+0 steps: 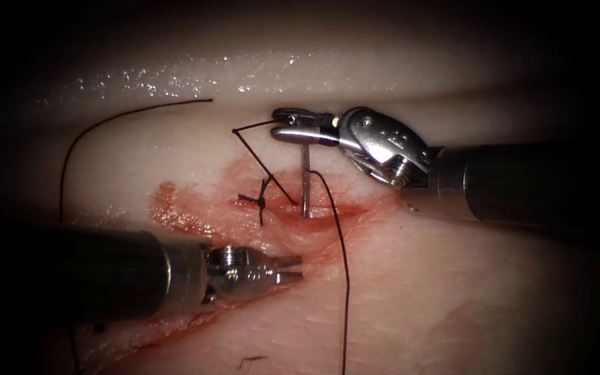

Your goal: Wound Closure

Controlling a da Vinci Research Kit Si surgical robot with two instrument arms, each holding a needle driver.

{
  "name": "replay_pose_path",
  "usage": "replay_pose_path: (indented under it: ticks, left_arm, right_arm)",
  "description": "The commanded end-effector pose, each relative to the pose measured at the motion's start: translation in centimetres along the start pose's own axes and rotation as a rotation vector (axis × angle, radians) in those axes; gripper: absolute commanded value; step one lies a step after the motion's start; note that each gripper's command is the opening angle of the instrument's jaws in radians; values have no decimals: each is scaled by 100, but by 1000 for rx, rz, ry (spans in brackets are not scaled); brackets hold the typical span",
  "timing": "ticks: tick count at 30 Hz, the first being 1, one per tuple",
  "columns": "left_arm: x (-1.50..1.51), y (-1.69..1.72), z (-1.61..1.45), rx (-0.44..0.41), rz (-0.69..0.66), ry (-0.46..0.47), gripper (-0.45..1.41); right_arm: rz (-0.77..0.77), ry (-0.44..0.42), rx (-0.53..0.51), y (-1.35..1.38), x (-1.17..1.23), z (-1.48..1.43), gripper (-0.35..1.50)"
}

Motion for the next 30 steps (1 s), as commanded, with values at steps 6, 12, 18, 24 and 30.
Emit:
replay_pose_path:
  ticks: [6, 12, 18, 24, 30]
  left_arm:
    - [-2, 0, 7, -3, 4, 3, 16]
    - [-2, 0, 6, -4, 5, 4, 16]
    - [-4, -1, 5, -5, 12, 4, 16]
    - [-5, -1, 5, -6, 13, 5, 16]
    - [-8, -1, 3, -10, 16, 8, 16]
  right_arm:
    - [192, -4, 36, -1, -18, 7, -35]
    - [309, 102, 20, 3, -20, 7, -35]
    - [514, 153, -28, 0, -22, 5, -35]
    - [624, 160, -48, -8, -25, 3, -35]
    - [748, 165, -45, -23, -28, 4, -35]
